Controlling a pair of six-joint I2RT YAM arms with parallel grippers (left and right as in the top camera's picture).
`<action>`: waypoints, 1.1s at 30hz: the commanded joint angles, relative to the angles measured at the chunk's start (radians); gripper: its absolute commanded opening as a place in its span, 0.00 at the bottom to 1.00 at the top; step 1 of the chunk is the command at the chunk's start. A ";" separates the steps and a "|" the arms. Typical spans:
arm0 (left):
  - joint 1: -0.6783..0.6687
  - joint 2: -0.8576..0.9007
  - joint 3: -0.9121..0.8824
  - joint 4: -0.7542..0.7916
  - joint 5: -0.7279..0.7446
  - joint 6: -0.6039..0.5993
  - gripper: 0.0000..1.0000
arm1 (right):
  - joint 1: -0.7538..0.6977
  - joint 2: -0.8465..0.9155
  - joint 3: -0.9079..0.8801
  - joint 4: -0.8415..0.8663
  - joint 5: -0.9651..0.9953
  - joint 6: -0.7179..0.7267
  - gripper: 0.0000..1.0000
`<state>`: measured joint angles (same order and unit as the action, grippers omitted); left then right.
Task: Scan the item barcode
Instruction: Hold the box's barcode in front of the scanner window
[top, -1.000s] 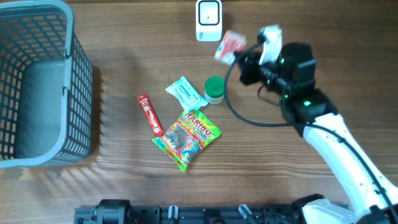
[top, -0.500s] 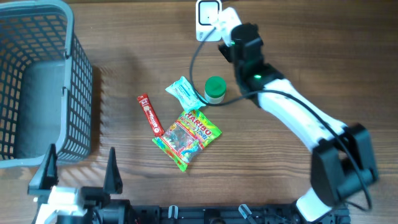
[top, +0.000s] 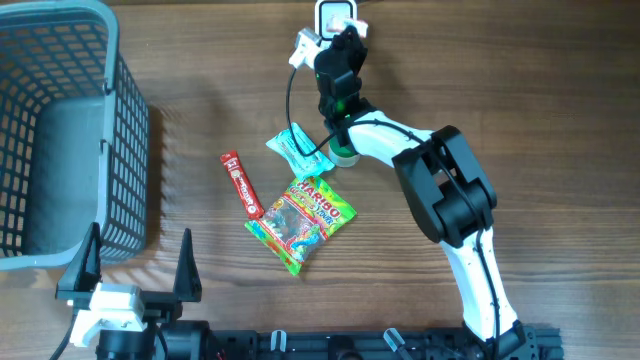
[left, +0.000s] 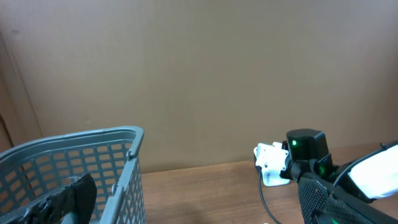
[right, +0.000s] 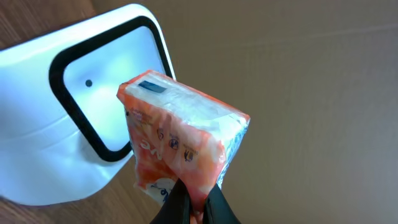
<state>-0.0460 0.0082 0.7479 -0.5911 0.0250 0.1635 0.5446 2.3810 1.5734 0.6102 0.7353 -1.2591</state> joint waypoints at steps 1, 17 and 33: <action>-0.003 -0.002 -0.004 0.000 0.011 0.016 1.00 | -0.006 0.002 0.043 -0.022 0.019 -0.019 0.04; -0.003 -0.002 -0.004 -0.111 0.011 0.016 1.00 | -0.013 0.002 0.043 -0.095 -0.079 0.130 0.04; -0.003 -0.002 -0.004 -0.170 0.011 0.016 1.00 | 0.019 -0.027 0.044 -0.102 -0.102 0.190 0.04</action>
<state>-0.0460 0.0082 0.7467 -0.7605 0.0250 0.1638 0.5411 2.3810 1.5951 0.5373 0.6609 -1.1000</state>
